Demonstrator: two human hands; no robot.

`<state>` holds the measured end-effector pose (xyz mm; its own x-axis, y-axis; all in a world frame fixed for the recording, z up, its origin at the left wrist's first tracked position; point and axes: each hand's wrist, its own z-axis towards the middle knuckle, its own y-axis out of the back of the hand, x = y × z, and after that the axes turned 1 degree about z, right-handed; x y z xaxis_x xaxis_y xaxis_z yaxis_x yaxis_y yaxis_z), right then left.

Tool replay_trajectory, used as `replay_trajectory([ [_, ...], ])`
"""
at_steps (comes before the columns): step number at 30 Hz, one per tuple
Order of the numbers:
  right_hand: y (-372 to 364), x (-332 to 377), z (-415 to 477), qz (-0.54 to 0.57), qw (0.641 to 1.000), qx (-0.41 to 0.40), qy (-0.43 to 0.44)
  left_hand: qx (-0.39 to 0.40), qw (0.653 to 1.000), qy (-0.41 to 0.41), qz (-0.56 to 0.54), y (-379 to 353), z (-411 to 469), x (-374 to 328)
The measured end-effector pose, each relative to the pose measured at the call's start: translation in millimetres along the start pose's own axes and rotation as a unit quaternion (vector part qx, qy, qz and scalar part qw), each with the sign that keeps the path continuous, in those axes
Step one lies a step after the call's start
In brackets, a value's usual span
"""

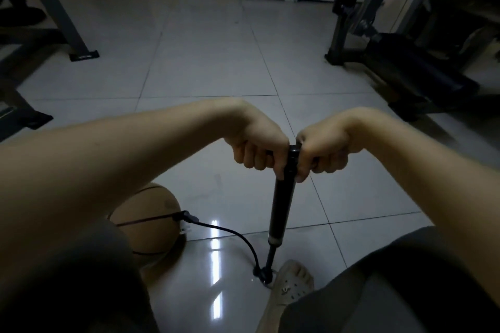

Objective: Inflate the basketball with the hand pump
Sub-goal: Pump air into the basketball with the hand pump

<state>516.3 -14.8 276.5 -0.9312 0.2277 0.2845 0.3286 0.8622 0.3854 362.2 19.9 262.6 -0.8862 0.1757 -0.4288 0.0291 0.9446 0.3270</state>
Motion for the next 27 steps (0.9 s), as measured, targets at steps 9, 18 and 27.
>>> replay_trajectory([
  [9,-50,-22,100,-0.005,0.999,0.016,-0.03,0.036,0.999,0.024,-0.013,-43,91,48],
  [18,-89,-51,153,-0.002,0.999,0.04,-0.036,0.029,0.998,0.029,-0.037,-86,148,66],
  [27,-67,-37,94,0.007,0.999,0.028,-0.032,0.044,0.998,0.045,0.029,-61,91,32],
])
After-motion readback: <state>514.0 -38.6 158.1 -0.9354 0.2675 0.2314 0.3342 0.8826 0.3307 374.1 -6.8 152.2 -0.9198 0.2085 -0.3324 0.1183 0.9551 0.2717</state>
